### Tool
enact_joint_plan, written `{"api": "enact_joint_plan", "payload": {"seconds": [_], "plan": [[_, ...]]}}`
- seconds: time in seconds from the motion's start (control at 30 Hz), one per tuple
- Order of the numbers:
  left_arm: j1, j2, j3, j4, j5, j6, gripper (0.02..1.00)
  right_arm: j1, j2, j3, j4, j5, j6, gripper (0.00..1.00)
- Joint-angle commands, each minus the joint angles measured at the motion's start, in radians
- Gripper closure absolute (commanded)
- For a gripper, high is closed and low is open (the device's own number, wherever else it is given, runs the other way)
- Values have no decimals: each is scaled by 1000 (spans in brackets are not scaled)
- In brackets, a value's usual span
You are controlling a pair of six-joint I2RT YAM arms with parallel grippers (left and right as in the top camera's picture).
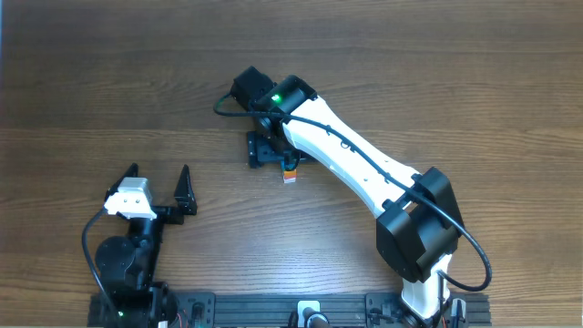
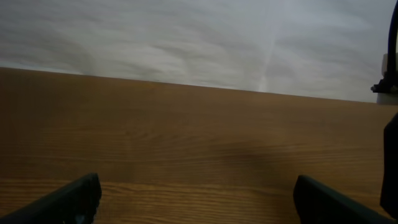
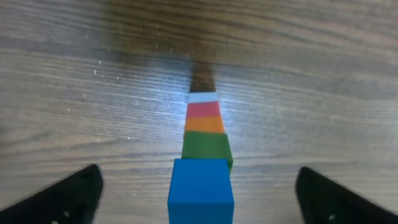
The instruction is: Stack Cubes
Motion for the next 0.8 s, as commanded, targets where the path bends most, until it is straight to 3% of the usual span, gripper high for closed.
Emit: {"api": "enact_joint_plan", "payload": {"seconds": [0.03,0.33,0.53,0.8], "plan": [[7,-8,-5,3,13,15,20,3,14,20,18,3,0,7],[7,-8,-5,2,13,15,18,-86,4,200,9,50,-166,9],[7,-8,-5,3,13,15,18,-275,-61,271,35,85,-294,9],[7,-8,-5,3,13,15,20,-478,-253,148,81,335,-373,7]]}}
